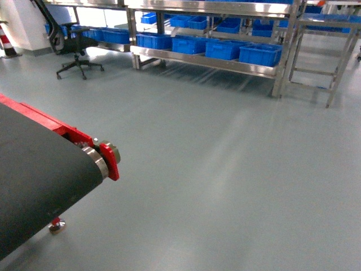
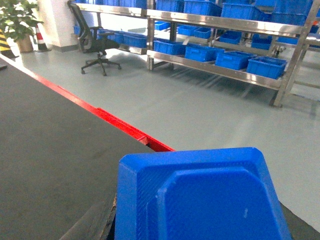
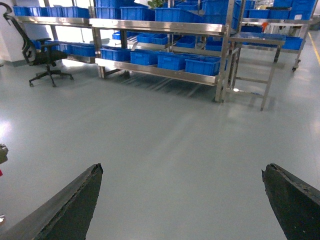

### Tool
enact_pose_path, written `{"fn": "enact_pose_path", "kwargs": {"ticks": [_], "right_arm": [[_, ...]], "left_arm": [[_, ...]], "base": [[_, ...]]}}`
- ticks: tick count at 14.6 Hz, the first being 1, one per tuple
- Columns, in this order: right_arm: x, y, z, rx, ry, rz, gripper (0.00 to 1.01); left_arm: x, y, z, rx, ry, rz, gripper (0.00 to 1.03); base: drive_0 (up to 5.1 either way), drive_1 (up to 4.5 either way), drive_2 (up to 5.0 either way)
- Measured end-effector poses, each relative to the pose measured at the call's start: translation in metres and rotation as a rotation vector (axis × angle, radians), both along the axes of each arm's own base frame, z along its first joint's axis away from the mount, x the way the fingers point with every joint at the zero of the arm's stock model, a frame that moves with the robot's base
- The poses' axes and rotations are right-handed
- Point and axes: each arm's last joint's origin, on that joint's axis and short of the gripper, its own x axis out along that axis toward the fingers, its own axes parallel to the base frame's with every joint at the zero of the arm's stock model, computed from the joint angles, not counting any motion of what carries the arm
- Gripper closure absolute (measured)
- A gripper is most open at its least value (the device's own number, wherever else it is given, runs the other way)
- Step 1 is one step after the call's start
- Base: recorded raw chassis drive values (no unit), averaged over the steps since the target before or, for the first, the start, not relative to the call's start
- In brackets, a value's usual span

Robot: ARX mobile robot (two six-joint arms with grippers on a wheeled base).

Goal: Pick blue part to blue bin on bottom shelf

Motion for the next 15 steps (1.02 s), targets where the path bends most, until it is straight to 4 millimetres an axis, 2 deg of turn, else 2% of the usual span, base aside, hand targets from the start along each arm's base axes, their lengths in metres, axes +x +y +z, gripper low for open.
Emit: {"fn": "enact_pose_path", "kwargs": {"ticks": [15], "right_arm": [[0.0000, 0.0000, 0.0000, 0.000, 0.000, 0.000, 0.03]], "left_arm": [[0.0000, 0.0000, 0.0000, 0.000, 0.000, 0.000, 0.59]], "base": [[-1.6, -1.61, -1.6]]}}
